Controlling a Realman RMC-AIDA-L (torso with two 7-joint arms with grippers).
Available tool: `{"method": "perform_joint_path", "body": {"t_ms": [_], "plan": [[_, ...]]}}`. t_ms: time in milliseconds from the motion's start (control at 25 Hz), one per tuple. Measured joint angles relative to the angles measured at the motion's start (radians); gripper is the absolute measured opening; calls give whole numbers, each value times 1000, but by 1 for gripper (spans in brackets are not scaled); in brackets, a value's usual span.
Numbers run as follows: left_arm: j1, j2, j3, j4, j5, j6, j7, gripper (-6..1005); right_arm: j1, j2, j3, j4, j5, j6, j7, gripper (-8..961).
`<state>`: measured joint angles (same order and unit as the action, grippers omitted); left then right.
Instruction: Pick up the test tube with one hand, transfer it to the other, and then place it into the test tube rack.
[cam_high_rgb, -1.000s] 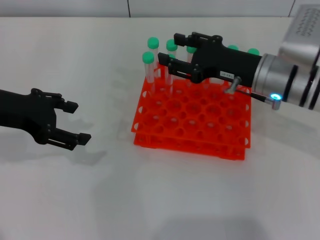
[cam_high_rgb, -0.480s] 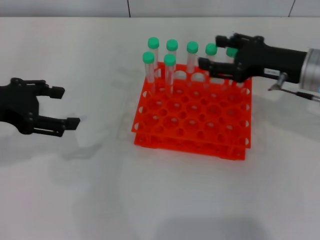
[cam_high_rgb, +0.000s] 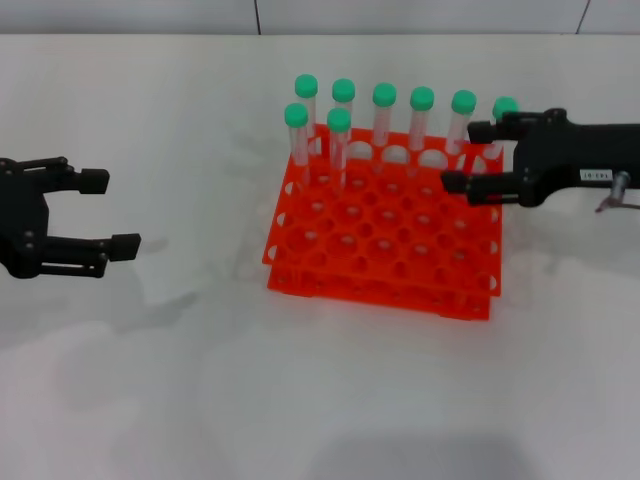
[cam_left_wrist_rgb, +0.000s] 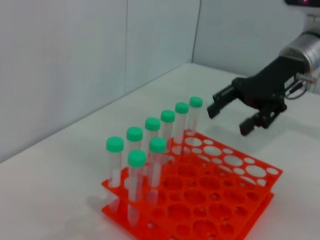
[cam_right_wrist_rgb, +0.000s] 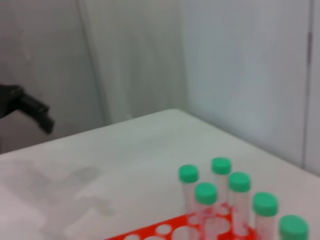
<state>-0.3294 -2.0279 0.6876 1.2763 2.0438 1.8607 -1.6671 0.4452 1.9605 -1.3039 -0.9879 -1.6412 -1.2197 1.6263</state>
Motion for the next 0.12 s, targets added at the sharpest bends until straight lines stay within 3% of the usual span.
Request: {"method": "perform_joint_path", "body": {"t_ms": [120], "plan": [[13, 1, -1, 1, -21, 15, 3, 887, -1, 0, 7, -7, -13, -47, -5, 784]]}}
